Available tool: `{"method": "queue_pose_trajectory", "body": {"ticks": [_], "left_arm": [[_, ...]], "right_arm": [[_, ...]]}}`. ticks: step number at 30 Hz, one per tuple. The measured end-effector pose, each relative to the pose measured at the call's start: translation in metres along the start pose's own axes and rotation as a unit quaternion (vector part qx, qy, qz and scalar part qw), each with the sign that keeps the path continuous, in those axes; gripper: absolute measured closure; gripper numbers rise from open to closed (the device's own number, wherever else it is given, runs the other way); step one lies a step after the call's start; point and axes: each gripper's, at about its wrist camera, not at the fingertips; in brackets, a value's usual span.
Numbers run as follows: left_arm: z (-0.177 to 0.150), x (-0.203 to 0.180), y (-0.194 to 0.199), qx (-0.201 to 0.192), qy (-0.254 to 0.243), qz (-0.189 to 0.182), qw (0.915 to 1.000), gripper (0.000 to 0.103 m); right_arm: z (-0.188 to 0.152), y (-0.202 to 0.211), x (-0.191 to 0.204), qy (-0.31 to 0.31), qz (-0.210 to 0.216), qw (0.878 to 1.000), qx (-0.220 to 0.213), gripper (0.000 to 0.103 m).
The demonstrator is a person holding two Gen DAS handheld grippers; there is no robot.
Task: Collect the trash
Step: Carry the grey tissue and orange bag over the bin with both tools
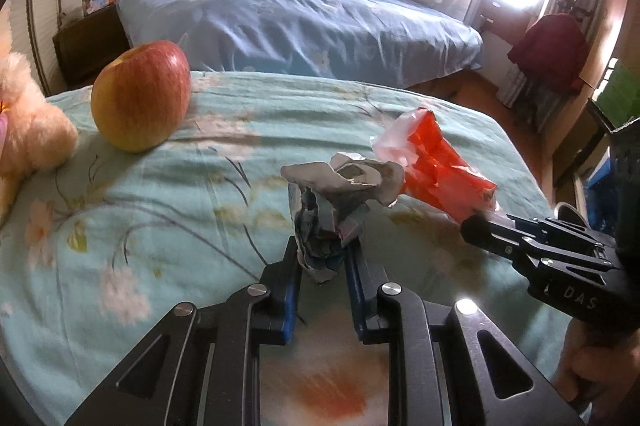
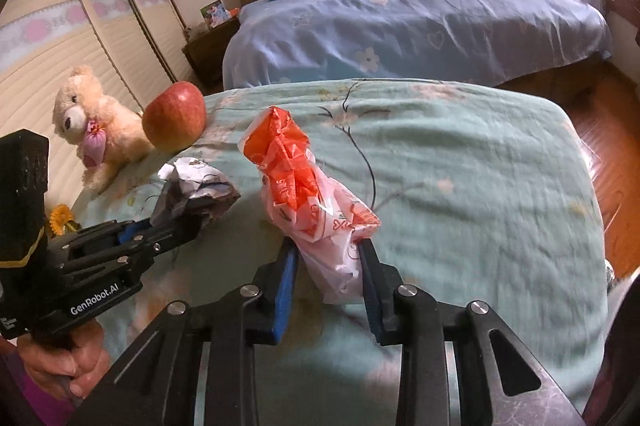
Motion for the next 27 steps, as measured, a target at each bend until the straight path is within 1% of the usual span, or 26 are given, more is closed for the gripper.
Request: {"method": "queue_pose_trajectory", "body": {"ticks": [7,14,27], "left_arm": [[-0.019,-0.011,0.027,0.002,0.001,-0.016,0.9999,0.083],[-0.033,-0.026,0.051,-0.002,-0.010,-0.022,0.9997,0.083],[-0.050,-0.054,0.079,-0.009,-0.037,-0.034,0.9987,0.083]], "right_arm": [[-0.019,0.027,0.004,-0.018,0.000,1.000,-0.023,0.074],[-0.038,0.053,0.003,-0.037,-0.008,0.998,-0.042,0.074],[-0.064,0.092,0.003,-0.051,-0.020,0.996,-0.067,0.074]]}}
Point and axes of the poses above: each gripper's, at about its wrist camera, not at the fingertips, and y roughly against the way its jaws point, x to its left, z to its top, and after that the axes turned 15 degrees about z, right-handed
